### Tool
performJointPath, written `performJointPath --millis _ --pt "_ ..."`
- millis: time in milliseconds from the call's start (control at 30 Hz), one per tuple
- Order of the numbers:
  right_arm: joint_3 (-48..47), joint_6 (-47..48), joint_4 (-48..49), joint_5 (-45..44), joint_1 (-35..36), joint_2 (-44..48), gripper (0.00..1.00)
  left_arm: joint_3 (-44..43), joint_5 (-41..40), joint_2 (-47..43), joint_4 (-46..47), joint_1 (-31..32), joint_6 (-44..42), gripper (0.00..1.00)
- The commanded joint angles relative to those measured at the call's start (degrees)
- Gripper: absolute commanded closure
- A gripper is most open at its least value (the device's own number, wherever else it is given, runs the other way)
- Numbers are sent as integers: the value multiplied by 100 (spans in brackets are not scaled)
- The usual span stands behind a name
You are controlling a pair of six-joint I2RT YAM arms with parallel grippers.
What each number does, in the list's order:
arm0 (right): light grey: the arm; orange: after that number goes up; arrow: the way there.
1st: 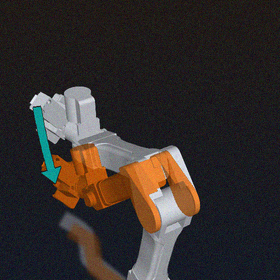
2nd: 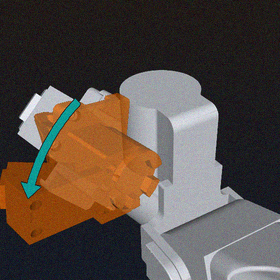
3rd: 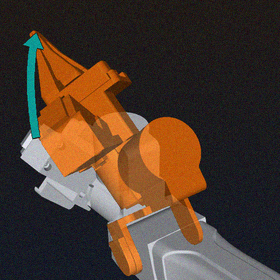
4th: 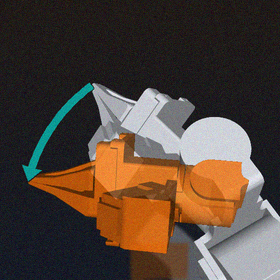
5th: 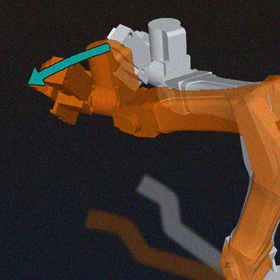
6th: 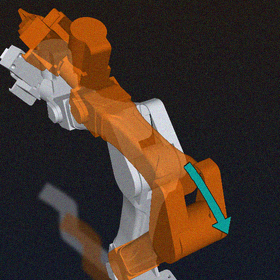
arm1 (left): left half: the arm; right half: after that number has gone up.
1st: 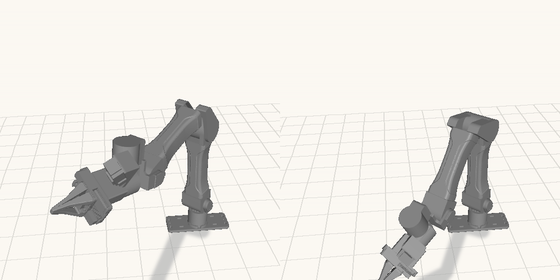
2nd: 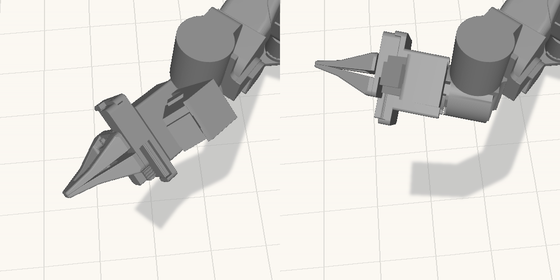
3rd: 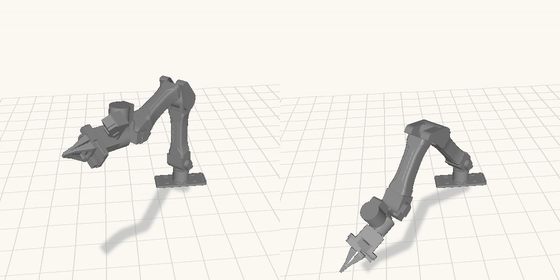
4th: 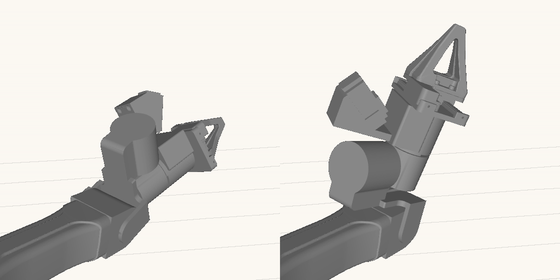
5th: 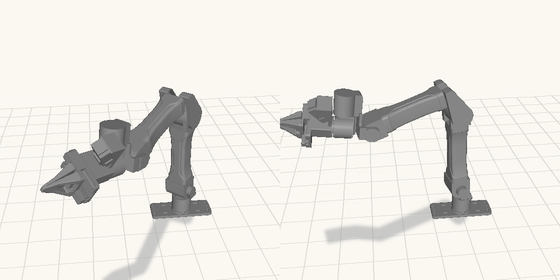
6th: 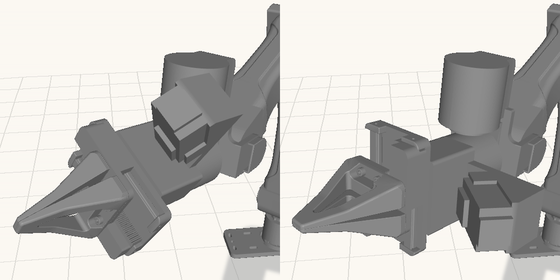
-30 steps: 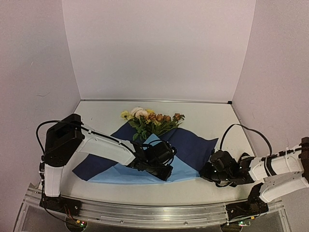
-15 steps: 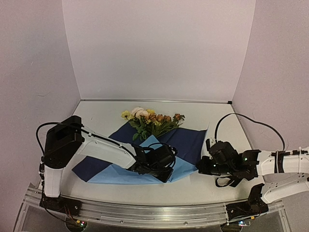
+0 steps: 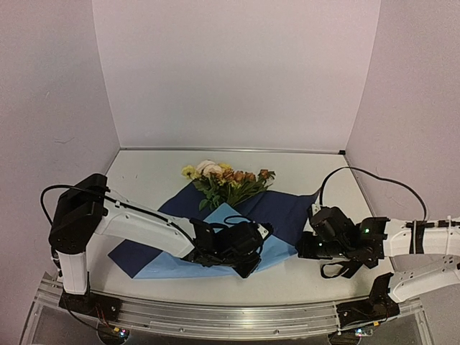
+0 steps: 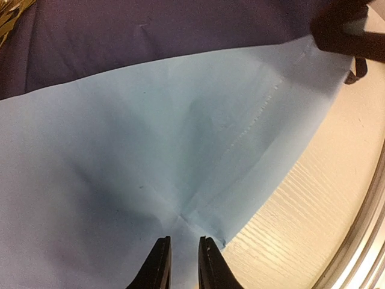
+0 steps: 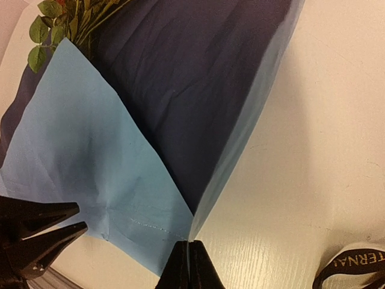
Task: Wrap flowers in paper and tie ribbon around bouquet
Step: Fold the right corner of the flattened wrapping paper at the center of the board.
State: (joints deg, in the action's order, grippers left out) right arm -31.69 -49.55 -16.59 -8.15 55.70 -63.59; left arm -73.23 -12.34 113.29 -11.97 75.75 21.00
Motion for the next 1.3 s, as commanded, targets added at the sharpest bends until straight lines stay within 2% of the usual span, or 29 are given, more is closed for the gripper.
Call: performJointPath --millis 0,300,533,667,867,1000,1133,1267 --pt "-286 62 -239 -178 29 22 100 -147 -207 135 35 166 -356 83" --pt "-484 162 -507 -100 28 133 100 -335 -407 551 -126 281 -516 90" --pt "-604 183 -616 87 28 143 100 -552 -648 871 -326 453 -707 91" --pt "-659 207 -725 120 28 119 100 -479 -736 755 -256 472 -634 90" --pt "-792 411 -1171 -40 31 115 100 -125 -802 -235 1 346 -264 77" --pt "-890 556 -1477 -146 29 77 100 599 -454 -1307 274 -9 554 72" --pt "-1026 619 -1724 -243 29 47 100 1682 11 -2396 389 -312 1435 75" --pt "-1083 636 -1811 -325 29 -15 100 2692 385 -3158 164 -397 2075 86"
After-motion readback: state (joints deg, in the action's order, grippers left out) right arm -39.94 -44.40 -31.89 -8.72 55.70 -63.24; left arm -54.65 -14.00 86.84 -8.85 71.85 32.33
